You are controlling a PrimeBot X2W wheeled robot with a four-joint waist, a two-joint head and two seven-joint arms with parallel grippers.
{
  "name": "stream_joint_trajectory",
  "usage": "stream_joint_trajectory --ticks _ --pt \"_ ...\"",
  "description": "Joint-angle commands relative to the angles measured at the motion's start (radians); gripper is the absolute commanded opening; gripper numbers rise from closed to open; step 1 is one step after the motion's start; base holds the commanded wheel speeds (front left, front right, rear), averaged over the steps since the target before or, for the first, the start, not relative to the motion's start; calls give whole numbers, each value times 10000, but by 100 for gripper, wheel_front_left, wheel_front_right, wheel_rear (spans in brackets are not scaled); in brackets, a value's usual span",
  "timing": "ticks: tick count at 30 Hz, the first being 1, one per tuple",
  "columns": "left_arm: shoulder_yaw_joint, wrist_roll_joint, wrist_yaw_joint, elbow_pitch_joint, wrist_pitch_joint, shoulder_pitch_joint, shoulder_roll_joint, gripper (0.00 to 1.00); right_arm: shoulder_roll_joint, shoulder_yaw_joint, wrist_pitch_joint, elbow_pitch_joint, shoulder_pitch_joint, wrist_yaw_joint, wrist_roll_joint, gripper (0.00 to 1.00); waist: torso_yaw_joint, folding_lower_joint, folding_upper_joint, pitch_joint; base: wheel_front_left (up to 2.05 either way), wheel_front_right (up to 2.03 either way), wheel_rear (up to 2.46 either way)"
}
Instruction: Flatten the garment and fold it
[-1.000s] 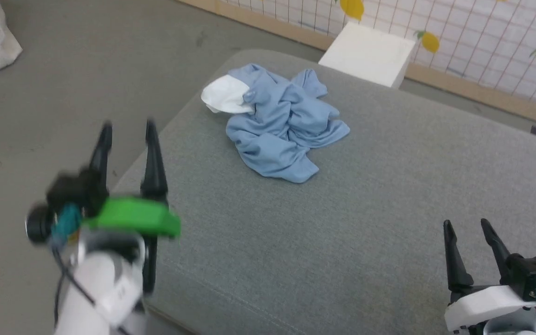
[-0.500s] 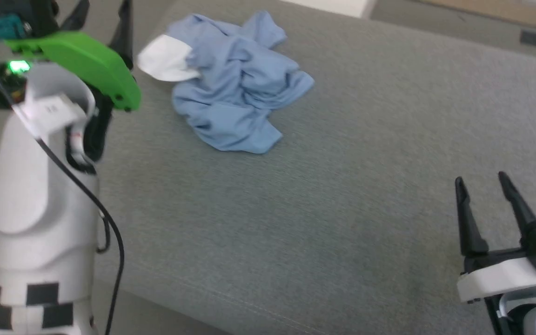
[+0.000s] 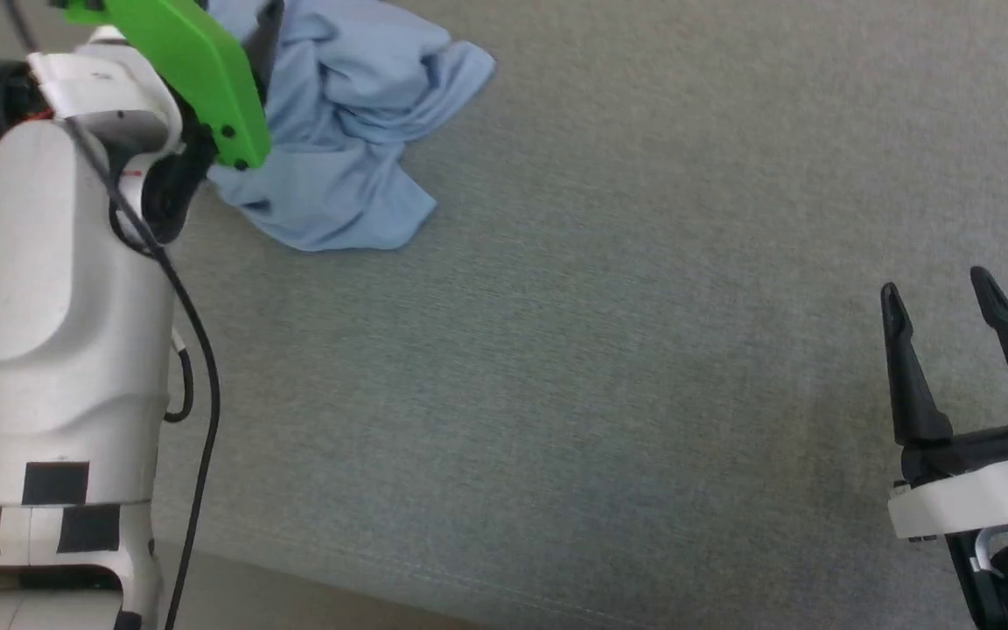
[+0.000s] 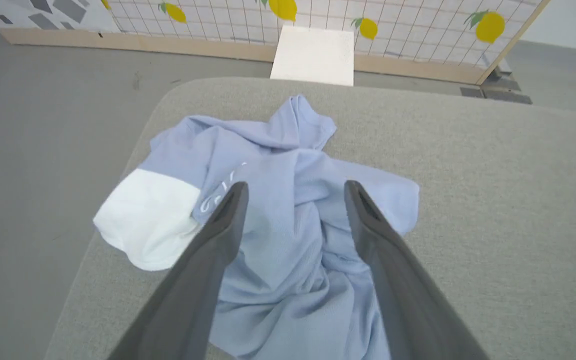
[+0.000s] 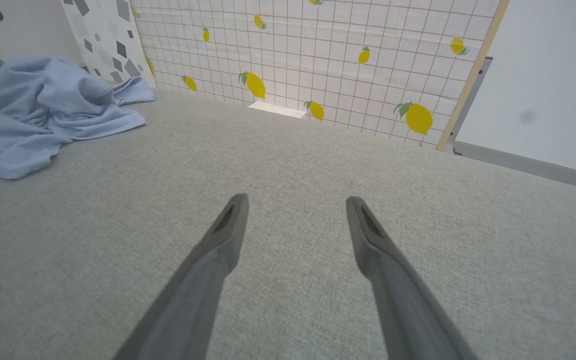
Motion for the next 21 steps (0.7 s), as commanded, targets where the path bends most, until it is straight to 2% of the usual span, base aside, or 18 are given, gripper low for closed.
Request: stream_joint_trajectory --ticks 1,7,11,12,21 --pt "-100 186 36 135 278 -128 163 100 -65 10 40 -111 -150 -15 97 100 -565 -2 0 669 0 0 0" --pt "-452 1108 711 680 1015 -127 802 100 -199 -19 80 -230 -252 -15 179 100 -975 -2 0 1094 0 0 0" --pt "-333 1089 947 1070 1028 -16 910 100 -263 -7 52 -219 -342 -15 264 100 -1226 -2 0 1270 0 0 0" --pt "-307 959 822 1304 895 27 935 0 -294 -54 20 -181 -369 -15 309 100 -1268 -2 0 1334 0 0 0" --pt "43 409 385 1611 39 -131 1126 0 -103 77 -156 242 -508 -15 408 100 -1132 -2 0 766 0 0 0"
